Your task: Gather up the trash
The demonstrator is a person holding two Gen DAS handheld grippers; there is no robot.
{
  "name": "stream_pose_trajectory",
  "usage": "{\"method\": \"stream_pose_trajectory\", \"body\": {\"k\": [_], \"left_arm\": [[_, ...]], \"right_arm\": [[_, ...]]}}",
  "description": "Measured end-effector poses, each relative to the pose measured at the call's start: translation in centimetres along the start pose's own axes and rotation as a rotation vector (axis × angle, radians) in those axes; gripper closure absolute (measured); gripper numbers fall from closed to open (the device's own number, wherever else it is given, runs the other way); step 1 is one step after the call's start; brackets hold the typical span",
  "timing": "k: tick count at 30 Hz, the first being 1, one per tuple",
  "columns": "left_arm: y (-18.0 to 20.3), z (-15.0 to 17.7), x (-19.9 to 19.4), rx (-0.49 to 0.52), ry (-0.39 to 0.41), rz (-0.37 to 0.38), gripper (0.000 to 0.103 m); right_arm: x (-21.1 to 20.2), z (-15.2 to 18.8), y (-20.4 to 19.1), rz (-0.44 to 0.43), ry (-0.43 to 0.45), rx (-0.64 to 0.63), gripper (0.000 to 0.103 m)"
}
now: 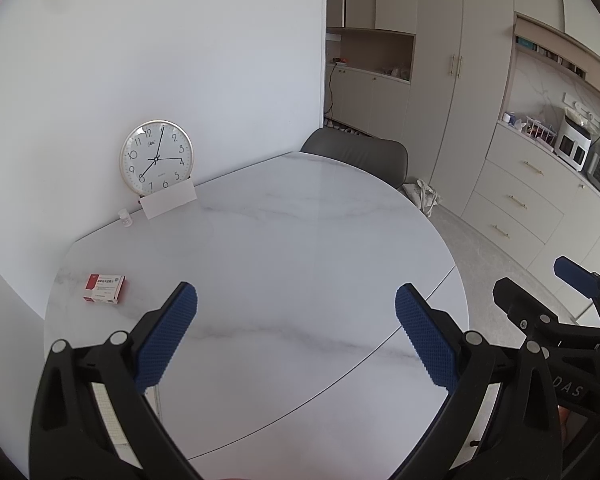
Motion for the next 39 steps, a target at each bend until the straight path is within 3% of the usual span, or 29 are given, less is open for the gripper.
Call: {"method": "stream_pose_trajectory", "body": {"k": [39], "left_arm": [[-0.2,0.2,0.1,0.009,0.002,-0.012,0.008]], "right_arm": [[-0.2,0.2,1.4,-0.002,-0.009,-0.008,0.002]]}}
Point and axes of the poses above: each gripper's, at about its wrist camera, not at the fingertips, and x roughly the way its jaws point, y to its right, z to its underside, the point moved 4 cm from there along x, roughly the way its jaws point, and after that the axes turned 1 degree about y, right-handed, at the moved point
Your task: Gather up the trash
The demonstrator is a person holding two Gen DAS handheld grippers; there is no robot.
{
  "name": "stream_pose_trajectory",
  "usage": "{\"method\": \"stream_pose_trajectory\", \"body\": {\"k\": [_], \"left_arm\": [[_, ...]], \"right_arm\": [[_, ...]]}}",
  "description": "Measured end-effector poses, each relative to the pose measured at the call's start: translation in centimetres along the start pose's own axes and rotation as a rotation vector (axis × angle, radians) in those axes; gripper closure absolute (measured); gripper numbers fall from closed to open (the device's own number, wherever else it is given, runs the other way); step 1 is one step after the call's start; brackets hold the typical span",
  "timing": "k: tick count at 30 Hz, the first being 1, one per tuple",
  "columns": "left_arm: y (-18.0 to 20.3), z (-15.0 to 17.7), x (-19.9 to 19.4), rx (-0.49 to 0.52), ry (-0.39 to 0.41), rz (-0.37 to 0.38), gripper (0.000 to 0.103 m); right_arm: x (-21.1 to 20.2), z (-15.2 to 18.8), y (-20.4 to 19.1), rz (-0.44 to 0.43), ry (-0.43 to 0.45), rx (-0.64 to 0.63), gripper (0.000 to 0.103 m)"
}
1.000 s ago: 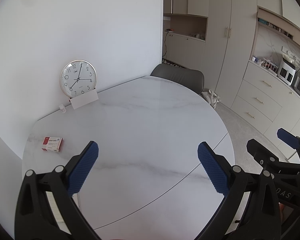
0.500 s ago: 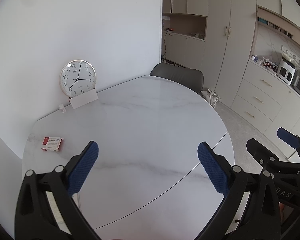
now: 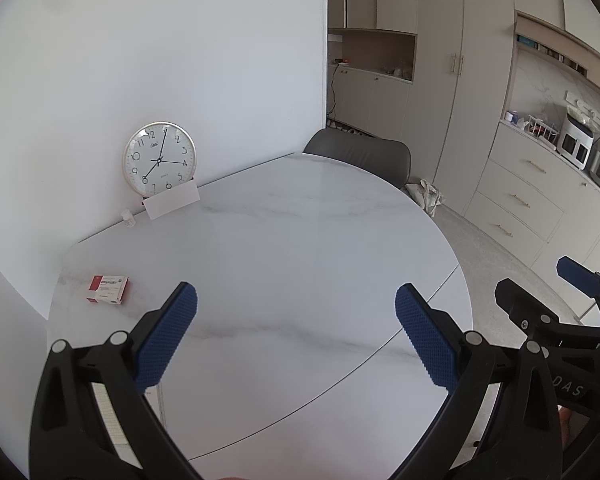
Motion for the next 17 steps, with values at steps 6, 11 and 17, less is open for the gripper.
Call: {"method": "stream_pose_trajectory", "body": {"k": [6,11,17], "left_arm": [[-0.07,0.15,-0.02,-0.005,-0.009,0.002,0.008],[-0.05,0.32,0.01,-0.008,-0.02,0.004,0.008],[0.07,0.25,-0.02,-0.007,-0.021,0.003,0.008]], "right_arm": [[0.05,-0.02,0.17,0.001,-0.005,-0.003,0.002],[0.01,0.02,0.26,0.0,-0.006,-0.004,0.002],[-0.01,0.03,0.35,0.001,-0.007,-0.004,0.002]]}}
Point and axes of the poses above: each gripper's, at about its wrist camera, not at the fingertips, and x roughly the way its jaws point, y to its right, z to its underside, the point moved 4 cm from there along x, roughly the way its jaws point, and after that the axes turned 1 degree about y, right-handed, at the moved point
